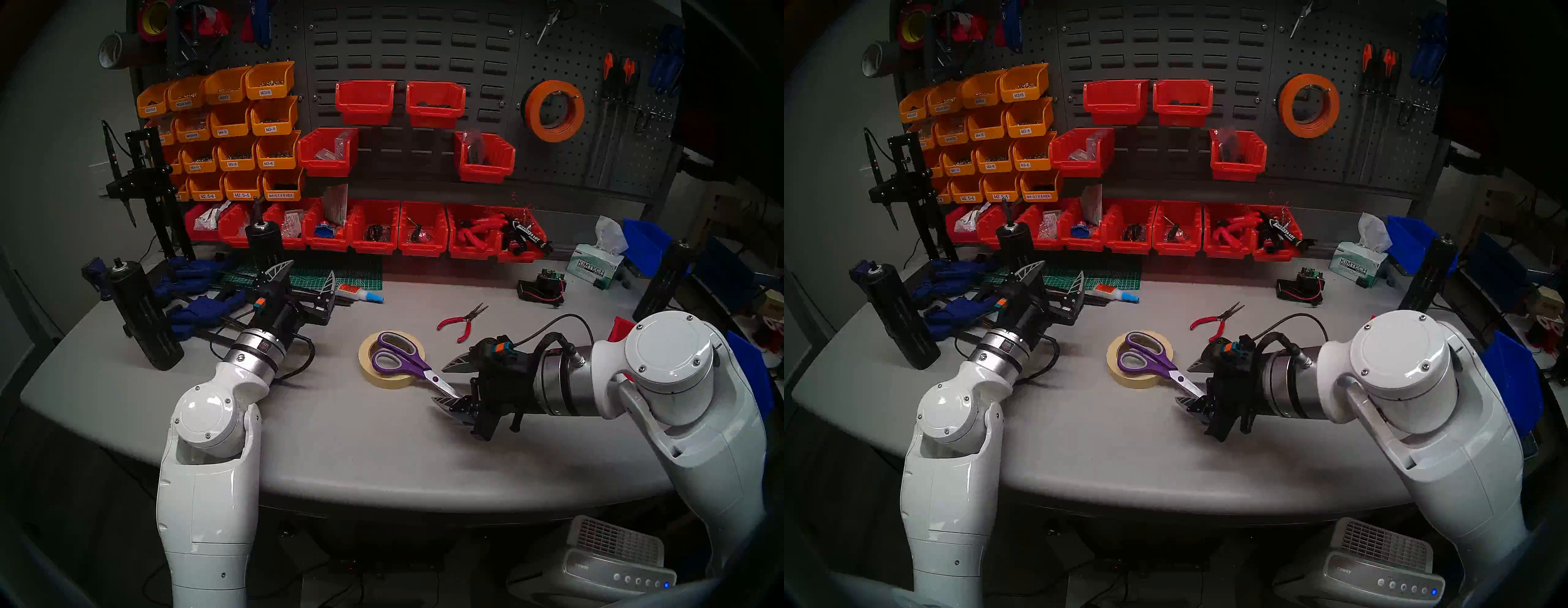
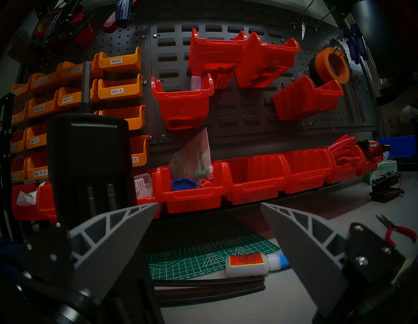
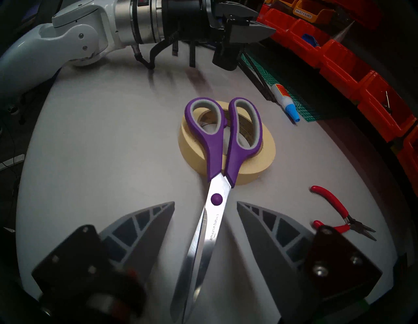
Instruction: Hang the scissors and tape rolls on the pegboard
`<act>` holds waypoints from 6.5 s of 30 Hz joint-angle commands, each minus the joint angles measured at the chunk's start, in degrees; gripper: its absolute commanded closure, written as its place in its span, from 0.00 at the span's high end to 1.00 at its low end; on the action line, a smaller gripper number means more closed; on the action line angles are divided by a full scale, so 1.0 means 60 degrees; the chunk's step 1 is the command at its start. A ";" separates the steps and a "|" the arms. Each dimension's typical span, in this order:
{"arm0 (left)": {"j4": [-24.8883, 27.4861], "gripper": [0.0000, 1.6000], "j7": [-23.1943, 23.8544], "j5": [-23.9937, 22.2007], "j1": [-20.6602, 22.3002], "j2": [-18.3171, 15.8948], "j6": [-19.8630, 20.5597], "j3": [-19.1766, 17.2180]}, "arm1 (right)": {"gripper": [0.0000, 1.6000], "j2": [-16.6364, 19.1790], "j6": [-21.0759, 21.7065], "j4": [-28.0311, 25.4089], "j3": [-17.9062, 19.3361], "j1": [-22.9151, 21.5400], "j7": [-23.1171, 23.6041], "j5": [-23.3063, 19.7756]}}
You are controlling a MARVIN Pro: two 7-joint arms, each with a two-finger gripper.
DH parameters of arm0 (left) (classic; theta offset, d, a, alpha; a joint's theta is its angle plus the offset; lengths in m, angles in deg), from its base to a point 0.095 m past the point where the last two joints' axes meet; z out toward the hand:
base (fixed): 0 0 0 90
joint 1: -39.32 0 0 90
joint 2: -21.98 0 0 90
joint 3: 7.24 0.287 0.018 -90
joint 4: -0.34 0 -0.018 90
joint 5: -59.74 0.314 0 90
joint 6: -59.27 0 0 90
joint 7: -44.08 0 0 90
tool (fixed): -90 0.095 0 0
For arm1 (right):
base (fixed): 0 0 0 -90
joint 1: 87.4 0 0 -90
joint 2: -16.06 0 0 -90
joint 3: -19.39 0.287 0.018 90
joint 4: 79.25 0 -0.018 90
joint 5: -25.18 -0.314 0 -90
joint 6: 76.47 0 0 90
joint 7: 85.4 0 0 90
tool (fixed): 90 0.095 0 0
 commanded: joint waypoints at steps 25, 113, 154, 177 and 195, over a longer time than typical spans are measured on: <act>-0.0002 1.00 -0.0002 -0.0001 0.0004 -0.0001 -0.0089 0.0004 | 0.12 0.0084 0.0204 0.0039 -0.0884 -0.0966 -0.0202 0.0679; 0.0005 1.00 -0.0001 0.0000 0.0005 -0.0001 -0.0064 0.0004 | 0.00 -0.4839 -0.3044 0.0701 0.3153 -0.2537 -0.6128 0.0674; 0.0003 1.00 -0.0001 0.0000 0.0004 -0.0001 -0.0074 0.0004 | 0.00 -0.4377 -0.2698 0.3107 0.1797 -0.4909 -0.6777 0.1257; 0.0002 1.00 -0.0002 0.0000 0.0004 -0.0001 -0.0076 0.0004 | 0.00 -0.4244 -0.2482 0.4072 0.1479 -0.5716 -0.6772 0.1422; 0.0001 1.00 -0.0002 0.0000 0.0004 -0.0001 -0.0078 0.0004 | 0.00 -0.4218 -0.2386 0.4567 0.1115 -0.6012 -0.6797 0.1547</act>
